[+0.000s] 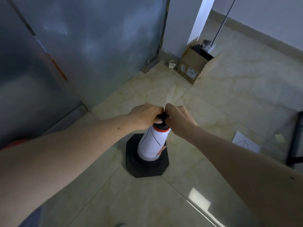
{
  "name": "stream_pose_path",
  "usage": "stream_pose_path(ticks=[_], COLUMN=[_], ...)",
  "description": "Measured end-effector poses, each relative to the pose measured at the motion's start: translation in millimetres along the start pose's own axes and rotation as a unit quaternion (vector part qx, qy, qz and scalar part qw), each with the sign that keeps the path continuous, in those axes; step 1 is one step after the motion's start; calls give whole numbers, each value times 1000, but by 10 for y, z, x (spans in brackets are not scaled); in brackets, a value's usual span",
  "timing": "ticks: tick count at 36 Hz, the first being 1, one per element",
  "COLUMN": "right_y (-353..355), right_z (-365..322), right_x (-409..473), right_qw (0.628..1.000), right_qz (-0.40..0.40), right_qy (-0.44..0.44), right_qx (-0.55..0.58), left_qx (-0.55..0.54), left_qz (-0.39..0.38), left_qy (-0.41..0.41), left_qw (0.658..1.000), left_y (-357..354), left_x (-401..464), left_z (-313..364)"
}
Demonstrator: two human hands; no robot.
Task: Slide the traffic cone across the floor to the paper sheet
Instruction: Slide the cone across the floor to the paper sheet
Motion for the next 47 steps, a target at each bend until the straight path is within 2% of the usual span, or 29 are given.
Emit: stream_pose_path(ticks=[6, 12, 18, 26, 29, 36, 47], right_y=[130, 283, 366, 439, 446, 466, 426], right_z=[260, 535, 902, 1396, 1573, 1973, 2581], right_x=[-493, -969, -1472, -2154, -2409, -2982, -3740], right_qw=[999, 997, 994, 992, 990, 988, 982], right_qz=[-2, 2, 5, 8, 9, 35, 50], right_qy=[11, 21, -7, -67, -77, -108, -150], right_qx=[-53, -80, -107, -110, -117, -108, -100], left_qx=[-51, -87, -143, -222, -268, -291, -341], left_qz=[-41, -46, -74, -138, -168, -246, -299], left_qy=[-3, -20, -16, 35, 32, 23, 15], left_qw=[998, 995, 987, 965, 948, 924, 891], left_y=[-251, -449, -736, -1217, -1377, -1740, -2342], left_x=[-87, -186, -303, -431, -517, -629, -721], left_z=[491, 1040, 1569, 2199, 2465, 3013, 3780])
Point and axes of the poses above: each hand's wrist, its own x-axis towards the middle knuckle, its own y-axis out of the back of the hand, z = x × y, the point moved 6 cm from there along x, towards the middle knuckle, and after that the axes turned 11 degrees about y, right-handed, at the moved point
